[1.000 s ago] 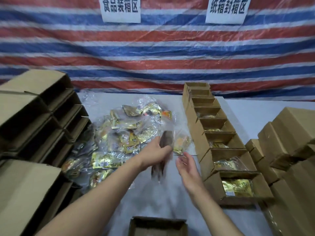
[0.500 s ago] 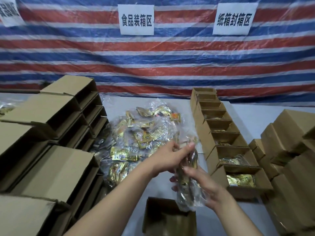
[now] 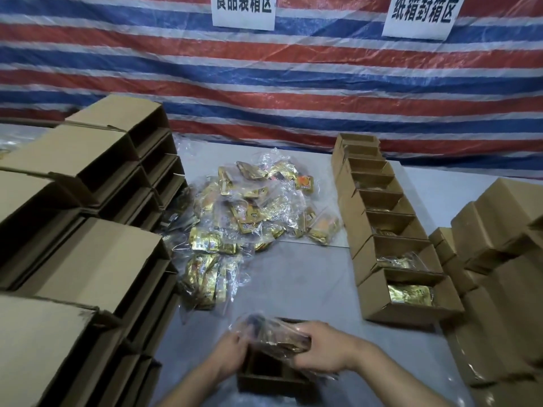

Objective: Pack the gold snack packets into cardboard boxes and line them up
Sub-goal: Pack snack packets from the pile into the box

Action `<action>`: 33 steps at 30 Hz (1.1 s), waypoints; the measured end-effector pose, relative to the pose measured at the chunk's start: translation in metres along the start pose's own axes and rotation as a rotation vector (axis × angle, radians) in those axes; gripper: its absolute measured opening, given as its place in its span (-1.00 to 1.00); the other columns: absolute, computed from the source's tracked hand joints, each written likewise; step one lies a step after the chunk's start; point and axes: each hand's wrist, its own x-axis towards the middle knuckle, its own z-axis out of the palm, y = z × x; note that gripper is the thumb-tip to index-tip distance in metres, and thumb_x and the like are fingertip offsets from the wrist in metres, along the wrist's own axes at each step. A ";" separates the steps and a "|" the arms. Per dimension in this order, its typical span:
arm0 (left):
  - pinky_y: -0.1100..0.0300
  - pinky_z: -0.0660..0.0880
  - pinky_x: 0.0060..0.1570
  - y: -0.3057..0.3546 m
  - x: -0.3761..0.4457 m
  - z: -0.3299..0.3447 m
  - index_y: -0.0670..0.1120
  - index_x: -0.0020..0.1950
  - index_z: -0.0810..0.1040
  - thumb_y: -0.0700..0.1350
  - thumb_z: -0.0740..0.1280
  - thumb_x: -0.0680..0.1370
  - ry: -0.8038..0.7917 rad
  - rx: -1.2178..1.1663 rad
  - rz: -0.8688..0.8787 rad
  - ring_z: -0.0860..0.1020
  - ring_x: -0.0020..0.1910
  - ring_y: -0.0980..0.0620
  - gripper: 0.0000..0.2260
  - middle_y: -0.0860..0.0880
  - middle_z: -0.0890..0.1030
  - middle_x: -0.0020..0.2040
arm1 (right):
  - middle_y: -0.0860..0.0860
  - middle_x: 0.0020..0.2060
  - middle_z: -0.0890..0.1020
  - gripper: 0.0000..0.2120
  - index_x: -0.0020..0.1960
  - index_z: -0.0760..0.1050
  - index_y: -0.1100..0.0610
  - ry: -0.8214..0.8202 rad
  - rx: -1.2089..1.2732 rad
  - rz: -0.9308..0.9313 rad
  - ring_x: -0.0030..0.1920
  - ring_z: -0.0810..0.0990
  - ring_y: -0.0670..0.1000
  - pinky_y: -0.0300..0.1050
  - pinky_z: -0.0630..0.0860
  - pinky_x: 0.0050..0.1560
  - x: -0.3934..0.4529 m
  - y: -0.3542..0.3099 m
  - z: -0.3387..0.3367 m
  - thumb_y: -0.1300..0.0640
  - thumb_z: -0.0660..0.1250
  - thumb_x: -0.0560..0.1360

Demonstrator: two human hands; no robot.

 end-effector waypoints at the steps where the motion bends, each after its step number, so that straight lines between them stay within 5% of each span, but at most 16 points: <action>1: 0.64 0.26 -0.02 -0.001 -0.001 0.002 0.07 0.07 0.50 -0.07 0.09 0.69 0.013 -0.051 0.011 0.51 0.06 0.21 -0.81 0.16 0.55 0.00 | -0.20 -0.29 0.58 -0.81 -0.06 0.54 -0.15 -0.041 -0.070 0.019 -0.25 0.51 -0.23 -0.18 0.52 -0.14 0.005 0.003 0.003 -0.02 0.36 0.32; 5: 0.40 0.39 0.07 -0.006 0.006 0.005 -0.02 0.00 0.51 -0.11 0.13 0.68 0.057 -0.174 0.035 0.52 0.07 0.07 -0.82 0.05 0.56 0.00 | -0.05 -0.08 0.67 -0.58 0.19 0.51 -0.13 -0.128 -0.211 0.017 -0.13 0.58 -0.15 -0.15 0.55 0.03 0.024 0.001 0.011 0.01 0.30 0.33; 7: 0.52 0.34 0.04 -0.009 0.010 0.005 0.03 0.09 0.49 -0.08 0.15 0.68 0.041 -0.200 0.013 0.50 0.13 0.10 -0.87 0.10 0.54 0.06 | -0.06 -0.02 0.67 -0.55 0.25 0.48 -0.18 -0.153 -0.253 0.016 -0.06 0.62 -0.08 -0.19 0.55 0.05 0.033 -0.001 0.013 0.07 0.31 0.38; 10: 0.49 0.27 0.10 -0.015 0.012 0.001 0.09 0.24 0.39 0.01 0.15 0.67 -0.006 -0.190 -0.028 0.43 0.28 0.13 -0.84 0.11 0.49 0.20 | -0.10 -0.04 0.64 -0.57 0.28 0.48 -0.15 -0.178 -0.237 0.028 -0.10 0.57 -0.09 -0.31 0.49 -0.03 0.045 0.004 0.019 0.12 0.33 0.44; 13: 0.39 0.21 0.23 -0.017 0.014 -0.002 0.12 0.48 0.19 0.09 0.16 0.65 -0.084 -0.176 -0.073 0.34 0.31 0.19 -0.60 0.10 0.37 0.33 | -0.08 -0.14 0.60 -0.71 0.17 0.54 0.01 -0.175 -0.117 0.134 -0.17 0.54 -0.12 -0.18 0.51 -0.01 0.051 0.016 0.025 0.15 0.34 0.45; 16: 0.47 0.13 0.25 -0.015 0.015 0.007 -0.01 0.55 0.18 0.05 0.17 0.66 -0.094 -0.091 -0.041 0.27 0.33 0.24 -0.52 0.05 0.32 0.43 | 0.02 0.04 0.61 -0.73 0.17 0.51 0.02 -0.202 -0.366 0.194 0.04 0.61 0.04 -0.06 0.54 0.14 0.060 0.036 0.040 0.07 0.32 0.47; 20: 0.62 0.28 0.04 -0.016 0.014 0.019 -0.06 0.43 0.35 0.04 0.15 0.66 -0.007 -0.065 -0.017 0.46 0.18 0.22 -0.64 0.11 0.48 0.23 | 0.16 0.39 0.34 -0.47 0.53 0.19 0.01 -0.213 -0.930 0.175 0.30 0.44 0.26 0.16 0.42 0.25 0.082 0.052 0.072 -0.03 0.23 0.60; 24: 0.68 0.27 -0.14 -0.016 0.011 0.020 0.21 0.08 0.42 0.00 0.15 0.67 0.028 -0.100 -0.012 0.44 -0.10 0.61 -0.89 0.29 0.50 -0.06 | 0.08 0.51 0.23 -0.31 0.60 -0.03 -0.09 -0.227 -0.857 0.247 0.44 0.32 0.21 0.12 0.32 0.39 0.085 0.054 0.070 -0.24 0.17 0.59; 27: 0.72 0.21 -0.16 -0.015 0.011 0.016 0.24 -0.05 0.39 -0.06 0.16 0.67 0.043 -0.086 0.017 0.36 -0.13 0.71 -0.81 0.35 0.44 -0.07 | -0.04 0.54 0.25 -0.20 0.58 0.09 -0.15 -0.121 -0.529 0.321 0.50 0.27 0.15 0.11 0.21 0.47 0.075 0.047 0.060 -0.45 0.15 0.45; 30: 0.64 0.29 -0.12 -0.024 0.014 0.015 0.18 0.03 0.46 -0.03 0.16 0.66 0.041 -0.102 -0.003 0.49 -0.05 0.50 -0.87 0.24 0.56 -0.03 | 0.01 0.32 0.52 -0.58 0.29 0.52 -0.05 0.036 -0.445 0.235 0.33 0.47 0.12 0.00 0.38 0.30 0.066 0.044 0.059 -0.24 0.20 0.55; 32: 0.63 0.30 -0.16 -0.026 0.015 0.018 0.18 0.07 0.44 0.01 0.17 0.66 0.063 -0.088 -0.010 0.52 -0.12 0.43 -0.91 0.24 0.55 -0.08 | 0.11 0.07 0.65 -0.70 0.01 0.59 0.10 0.098 -0.423 0.240 0.12 0.59 0.17 -0.09 0.46 0.01 0.064 0.044 0.058 -0.08 0.20 0.57; 33: 0.65 0.29 -0.19 -0.026 0.015 0.020 0.21 0.07 0.40 0.03 0.17 0.65 0.079 -0.077 -0.018 0.49 -0.17 0.49 -0.93 0.28 0.50 -0.12 | 0.15 0.10 0.65 -0.67 0.05 0.59 0.13 0.060 -0.409 0.288 0.13 0.59 0.18 -0.09 0.46 0.02 0.064 0.044 0.059 -0.07 0.17 0.59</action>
